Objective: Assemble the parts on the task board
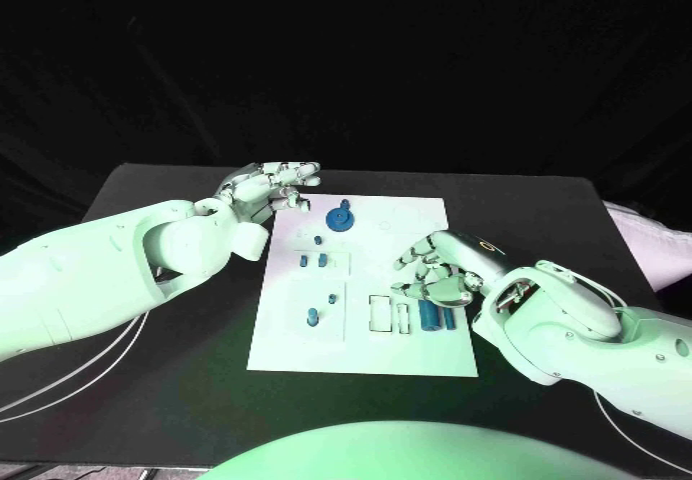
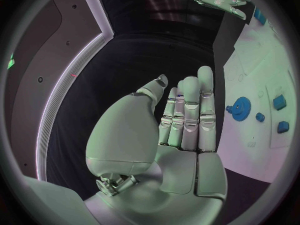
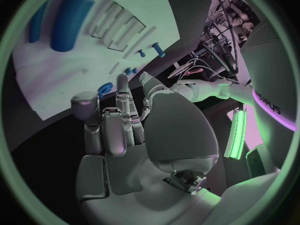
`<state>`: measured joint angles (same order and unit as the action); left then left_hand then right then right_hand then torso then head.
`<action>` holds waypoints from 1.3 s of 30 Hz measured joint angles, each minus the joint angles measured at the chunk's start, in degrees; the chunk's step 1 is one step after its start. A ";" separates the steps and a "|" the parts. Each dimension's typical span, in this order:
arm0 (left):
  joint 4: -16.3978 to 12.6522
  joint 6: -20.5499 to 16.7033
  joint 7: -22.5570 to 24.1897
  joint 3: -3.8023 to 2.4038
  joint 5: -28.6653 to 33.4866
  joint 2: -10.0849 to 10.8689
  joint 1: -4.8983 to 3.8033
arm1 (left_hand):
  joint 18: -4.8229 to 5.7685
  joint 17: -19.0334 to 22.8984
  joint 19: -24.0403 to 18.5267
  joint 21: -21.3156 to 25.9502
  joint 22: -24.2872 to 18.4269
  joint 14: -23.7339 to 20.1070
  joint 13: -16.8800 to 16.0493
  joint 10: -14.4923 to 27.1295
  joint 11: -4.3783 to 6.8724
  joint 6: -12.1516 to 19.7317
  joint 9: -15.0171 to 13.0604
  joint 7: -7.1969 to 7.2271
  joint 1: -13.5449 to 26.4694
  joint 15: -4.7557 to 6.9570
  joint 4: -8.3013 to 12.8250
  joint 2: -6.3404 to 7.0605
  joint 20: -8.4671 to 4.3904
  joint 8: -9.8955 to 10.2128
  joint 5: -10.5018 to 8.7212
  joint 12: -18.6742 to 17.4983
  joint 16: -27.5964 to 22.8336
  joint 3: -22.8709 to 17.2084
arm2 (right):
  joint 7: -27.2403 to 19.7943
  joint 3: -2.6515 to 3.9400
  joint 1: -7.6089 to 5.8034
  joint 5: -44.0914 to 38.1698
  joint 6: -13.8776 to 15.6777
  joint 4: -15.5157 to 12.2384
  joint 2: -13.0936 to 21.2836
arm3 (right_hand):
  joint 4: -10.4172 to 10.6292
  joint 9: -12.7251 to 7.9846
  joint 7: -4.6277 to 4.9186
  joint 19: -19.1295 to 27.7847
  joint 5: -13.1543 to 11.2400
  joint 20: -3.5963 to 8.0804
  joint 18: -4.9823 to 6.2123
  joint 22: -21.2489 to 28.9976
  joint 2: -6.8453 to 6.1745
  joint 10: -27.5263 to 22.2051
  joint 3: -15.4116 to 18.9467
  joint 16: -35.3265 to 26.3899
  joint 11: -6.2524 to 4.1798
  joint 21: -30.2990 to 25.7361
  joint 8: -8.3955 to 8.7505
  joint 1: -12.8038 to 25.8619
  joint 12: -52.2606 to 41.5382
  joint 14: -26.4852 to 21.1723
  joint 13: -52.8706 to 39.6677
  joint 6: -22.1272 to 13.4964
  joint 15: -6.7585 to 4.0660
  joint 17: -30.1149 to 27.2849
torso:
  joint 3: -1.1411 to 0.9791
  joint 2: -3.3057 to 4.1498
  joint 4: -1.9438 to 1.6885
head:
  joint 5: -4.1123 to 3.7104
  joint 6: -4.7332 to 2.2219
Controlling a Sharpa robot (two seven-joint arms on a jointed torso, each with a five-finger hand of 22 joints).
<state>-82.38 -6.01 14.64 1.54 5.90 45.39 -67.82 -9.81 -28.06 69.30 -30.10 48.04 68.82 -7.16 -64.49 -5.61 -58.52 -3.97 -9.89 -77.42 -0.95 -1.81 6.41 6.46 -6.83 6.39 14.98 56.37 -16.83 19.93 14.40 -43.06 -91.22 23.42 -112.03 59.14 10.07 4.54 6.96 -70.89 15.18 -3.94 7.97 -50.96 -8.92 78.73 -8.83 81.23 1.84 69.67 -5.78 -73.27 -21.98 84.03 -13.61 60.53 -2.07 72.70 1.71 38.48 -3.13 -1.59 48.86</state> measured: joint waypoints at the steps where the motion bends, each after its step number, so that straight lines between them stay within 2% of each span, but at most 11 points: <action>1: -0.05 0.00 0.00 0.00 0.00 0.04 0.01 | 0.00 0.00 0.00 0.00 0.00 0.00 0.00 0.00 0.00 0.00 0.00 0.00 0.00 0.00 0.00 0.00 0.00 0.00 0.00 0.00 0.00 0.00 | 0.25 0.00 0.10 0.26 0.08 -0.11 0.26 | 0.33 0.05 -0.14 -0.17 0.59 0.14 0.00 -0.31 0.02 -0.16 0.38 0.23 -0.16 0.19 -0.23 -0.02 -1.24 -0.01 -1.27 -0.05 -0.07 0.33 | -0.01 0.01 0.09 | -0.08 -0.03; 2: -0.26 -0.01 -0.01 0.01 0.00 0.18 0.04 | 0.00 0.00 0.00 0.00 0.00 0.00 0.00 0.00 0.00 0.00 0.00 0.00 0.00 0.00 0.00 0.00 0.00 0.00 0.00 0.00 0.00 0.00 | 1.57 0.00 0.64 1.44 0.34 -0.58 1.50 | 1.76 0.30 -0.46 -1.15 2.61 0.19 -0.49 -1.92 0.02 -1.25 2.74 1.38 -0.58 1.14 -1.45 -0.02 -11.14 0.00 -11.91 -0.34 -0.82 1.81 | -0.04 0.03 0.30 | -0.23 -0.14; 3: -0.33 -0.01 -0.02 0.01 0.00 0.23 0.05 | 0.00 0.00 0.00 0.00 0.00 0.00 0.00 0.00 0.00 0.00 0.00 0.00 0.00 0.00 0.00 0.00 0.00 0.00 0.00 0.00 0.00 0.00 | 2.08 0.00 0.83 1.81 0.41 -0.73 1.93 | 2.01 0.35 -0.46 -1.28 2.75 0.26 -0.59 -2.16 0.05 -1.31 3.08 1.57 -0.63 1.29 -1.63 0.01 -12.99 0.00 -13.89 -0.34 -0.82 1.92 | -0.05 0.03 0.37 | -0.29 -0.16; 4: -0.43 -0.01 -0.03 0.02 0.00 0.31 0.06 | 0.00 0.00 0.00 0.00 0.00 0.00 0.00 0.00 0.00 0.00 0.00 0.00 0.00 0.00 0.00 0.00 0.00 0.00 0.00 0.00 0.00 0.00 | 2.86 -0.01 1.10 2.31 0.47 -0.98 2.52 | 3.04 0.53 -0.59 -1.71 3.14 0.46 -0.58 -3.28 0.26 -1.39 4.65 2.41 -0.55 1.95 -2.44 0.20 -21.42 -0.01 -23.15 -0.47 -0.82 2.19 | -0.08 0.03 0.48 | -0.38 -0.19; 6: -0.60 -0.01 -0.04 0.06 0.00 0.45 0.09 | 0.00 0.00 0.00 0.00 0.00 0.00 0.00 0.00 0.00 0.00 0.00 0.00 0.00 0.00 0.00 0.00 0.00 0.00 0.00 0.00 0.00 0.00 | 4.62 -0.01 1.67 3.06 0.47 -1.45 3.62 | 4.74 0.82 -0.97 -2.18 3.15 0.34 -0.57 -4.62 1.11 -2.27 7.09 3.57 -0.60 2.76 -3.87 -0.65 -32.42 0.00 -35.49 -0.87 -0.82 2.25 | -0.10 0.03 0.74 | -0.56 -0.25; 10: -0.73 -0.02 -0.06 0.10 0.00 0.52 0.11 | 0.00 0.04 0.00 0.27 -0.03 0.00 0.00 0.00 0.00 0.00 0.00 0.00 0.00 0.00 0.00 0.00 0.00 0.00 0.00 0.00 0.00 0.00 | 7.51 0.00 2.48 3.41 -0.01 -1.92 4.66 | 6.27 1.30 -0.76 -2.58 3.15 0.33 -0.57 -5.94 2.31 -1.14 9.74 4.82 -0.33 3.31 -5.75 -0.60 -42.09 -0.01 -46.77 -1.08 -0.82 2.25 | -0.15 0.03 1.17 | -0.74 -0.30; 14: -0.74 -0.02 -0.07 0.13 0.00 0.54 0.13 | 0.00 0.06 0.00 0.27 -0.05 0.00 0.00 0.00 0.00 0.00 0.00 0.00 0.00 0.00 0.00 0.00 0.00 0.00 0.00 0.00 0.00 0.00 | 9.64 0.01 2.81 3.21 -1.05 -2.04 5.00 | 6.46 1.55 -0.95 -2.58 3.14 0.33 -0.57 -6.33 2.90 -0.86 11.21 5.10 -0.46 3.60 -6.61 -0.01 -44.87 0.00 -50.28 -1.27 -0.81 2.25 | -0.19 -0.01 1.31 | -0.87 -0.31; 22: -0.71 -0.02 -0.10 0.19 -0.01 0.65 0.24 | 0.00 0.06 0.00 0.27 -0.05 0.00 0.00 -0.01 0.00 0.00 0.00 0.00 0.00 0.00 0.00 0.00 0.00 0.00 0.00 0.00 0.00 0.00 | 11.88 0.03 3.09 1.41 -3.17 -1.68 4.93 | 6.52 1.92 -0.77 -2.58 3.68 0.33 -0.55 -6.66 3.79 -0.50 12.58 5.10 -0.49 3.82 -7.50 0.89 -46.11 -0.01 -52.51 -1.45 -0.81 2.24 | -0.12 -0.04 1.29 | -0.93 -0.31; 30: -0.69 -0.01 -0.13 0.20 -0.01 0.73 0.29 | 0.00 0.05 0.00 0.27 -0.05 0.00 0.00 -0.01 0.01 0.00 0.00 0.00 0.00 0.00 0.00 0.00 0.00 0.00 0.00 0.00 0.00 0.00 | 12.83 0.04 4.05 -0.25 -4.77 -1.19 3.91 | 6.61 2.08 -0.77 -2.58 3.68 0.33 -0.51 -6.77 4.02 -0.49 13.26 5.10 -0.49 3.80 -7.94 1.11 -46.31 -0.01 -52.97 -1.45 -0.81 2.24 | -0.08 0.03 1.30 | -0.75 -0.25; 39: -0.69 0.00 -0.16 0.21 -0.01 0.76 0.31 | 0.00 0.05 0.00 0.27 -0.04 0.00 0.00 -0.01 0.01 0.00 0.00 0.00 0.00 -0.01 0.00 0.00 0.00 0.00 0.00 0.00 0.00 0.00 | 13.23 0.05 4.52 -1.31 -6.15 0.78 1.97 | 6.61 2.16 -0.77 -2.58 3.68 0.33 -0.58 -6.85 4.02 -0.50 13.25 5.32 -0.49 3.79 -8.17 1.11 -46.53 -0.01 -53.07 -1.45 -0.81 2.23 | -0.05 0.05 1.25 | -0.74 -0.06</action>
<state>-83.07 -6.01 14.47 1.74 5.90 46.15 -67.51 -9.81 -28.01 69.30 -29.83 48.00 68.82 -7.16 -64.50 -5.60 -58.52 -3.97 -9.89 -77.42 -0.95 -1.82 6.41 6.46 -6.82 6.39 14.97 56.37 -16.83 33.16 14.45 -38.54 -92.53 17.27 -111.24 61.12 16.68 6.69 6.19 -73.47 18.85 -3.61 7.39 -57.81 -4.91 78.23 4.43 86.54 1.35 73.46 -13.95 -72.16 -68.51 84.02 -66.68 59.08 -2.88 74.93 1.66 38.53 -1.88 -2.33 48.80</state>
